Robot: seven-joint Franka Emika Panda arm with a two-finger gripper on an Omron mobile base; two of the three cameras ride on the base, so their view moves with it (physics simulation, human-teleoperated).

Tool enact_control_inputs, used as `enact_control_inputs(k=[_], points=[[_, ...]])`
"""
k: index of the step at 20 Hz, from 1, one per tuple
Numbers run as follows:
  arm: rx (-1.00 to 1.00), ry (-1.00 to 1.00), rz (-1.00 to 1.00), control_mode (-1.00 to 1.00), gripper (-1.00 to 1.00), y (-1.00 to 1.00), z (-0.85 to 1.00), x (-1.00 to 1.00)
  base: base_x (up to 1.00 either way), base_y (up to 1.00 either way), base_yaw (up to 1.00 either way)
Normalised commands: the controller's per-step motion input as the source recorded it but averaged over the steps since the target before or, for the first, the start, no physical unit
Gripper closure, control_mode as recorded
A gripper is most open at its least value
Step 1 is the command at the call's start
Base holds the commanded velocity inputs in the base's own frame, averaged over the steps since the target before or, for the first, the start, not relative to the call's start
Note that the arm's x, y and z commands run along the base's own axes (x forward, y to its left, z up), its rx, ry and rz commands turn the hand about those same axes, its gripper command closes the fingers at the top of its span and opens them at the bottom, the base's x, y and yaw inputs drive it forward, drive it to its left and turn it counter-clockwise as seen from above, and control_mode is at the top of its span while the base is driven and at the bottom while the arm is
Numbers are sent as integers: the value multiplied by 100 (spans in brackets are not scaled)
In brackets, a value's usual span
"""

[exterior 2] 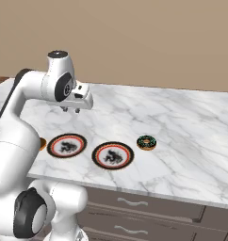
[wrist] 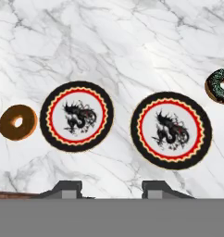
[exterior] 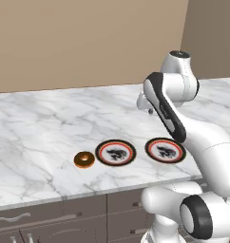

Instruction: Place the pastries on the plates.

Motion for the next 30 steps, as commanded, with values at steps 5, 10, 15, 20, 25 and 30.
enact_control_inputs(k=[5, 10, 15, 20, 25, 30], points=[[-3, 0, 0, -100, -100, 54, -6, -2, 0, 0, 0], [-6, 0, -1, -100, -100, 100, -28, 0, 0, 0, 0], [-1, 0, 0, -100, -100, 95, -39, 0, 0, 0, 0], [0, 0, 0, -100, -100, 10, 0, 0, 0, 0, 0], [0, 0, 0, -100, -100, 0, 0, 0, 0, 0, 0], [0, 0, 0, -100, -100, 1, -10, 0, 0, 0, 0]])
